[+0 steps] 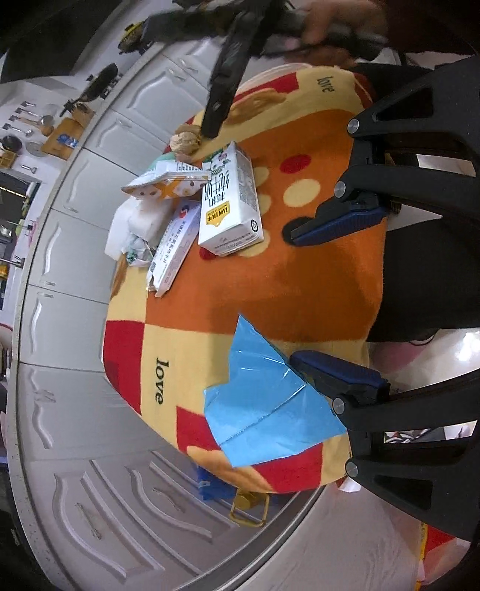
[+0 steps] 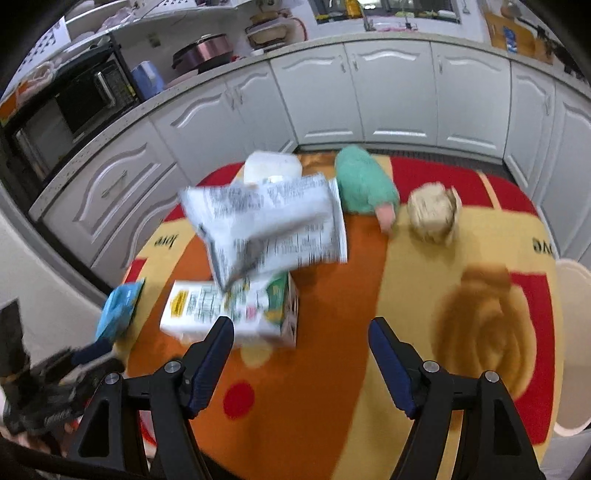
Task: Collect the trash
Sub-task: 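Move both tools back over the table toward the blue packet, then lower left tool onto the blue wet-wipe packet and close on it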
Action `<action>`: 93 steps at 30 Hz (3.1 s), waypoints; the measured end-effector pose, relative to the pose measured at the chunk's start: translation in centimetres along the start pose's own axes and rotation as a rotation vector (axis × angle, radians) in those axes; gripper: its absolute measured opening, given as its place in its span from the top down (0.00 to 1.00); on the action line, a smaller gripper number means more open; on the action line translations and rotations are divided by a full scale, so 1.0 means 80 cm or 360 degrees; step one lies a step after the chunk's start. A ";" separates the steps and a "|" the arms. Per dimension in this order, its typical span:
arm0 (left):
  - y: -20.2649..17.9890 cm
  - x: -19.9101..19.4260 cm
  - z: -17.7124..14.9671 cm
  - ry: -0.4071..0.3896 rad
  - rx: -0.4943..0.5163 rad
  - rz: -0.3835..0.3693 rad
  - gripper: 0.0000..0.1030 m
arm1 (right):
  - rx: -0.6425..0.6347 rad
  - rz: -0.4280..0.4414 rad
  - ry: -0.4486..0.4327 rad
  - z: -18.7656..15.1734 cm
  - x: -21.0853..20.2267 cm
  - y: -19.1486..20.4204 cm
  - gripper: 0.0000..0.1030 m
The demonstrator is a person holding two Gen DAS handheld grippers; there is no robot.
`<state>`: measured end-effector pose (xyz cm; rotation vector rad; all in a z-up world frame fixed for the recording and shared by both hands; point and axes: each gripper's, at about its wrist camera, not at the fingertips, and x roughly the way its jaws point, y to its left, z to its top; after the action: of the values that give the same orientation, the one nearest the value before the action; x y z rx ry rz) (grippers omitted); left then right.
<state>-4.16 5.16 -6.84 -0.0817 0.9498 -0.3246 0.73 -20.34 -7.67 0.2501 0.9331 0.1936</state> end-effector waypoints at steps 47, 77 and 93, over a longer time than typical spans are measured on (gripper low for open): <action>0.111 0.046 0.071 0.0078 -0.0344 0.0200 0.44 | -0.0233 -0.0033 0.0256 -0.001 0.029 0.004 0.29; 0.133 0.105 0.141 0.0099 -0.0197 0.0498 0.44 | -0.0169 0.0267 0.0270 -0.002 0.034 0.087 0.26; 0.136 0.052 0.071 0.0149 -0.0175 0.0428 0.44 | 0.0020 0.0605 0.0307 0.055 0.103 0.128 0.26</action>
<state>5.27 13.75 -9.08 -0.0389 1.0576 -0.0281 8.53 -8.95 -8.44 0.4258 1.0724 0.5697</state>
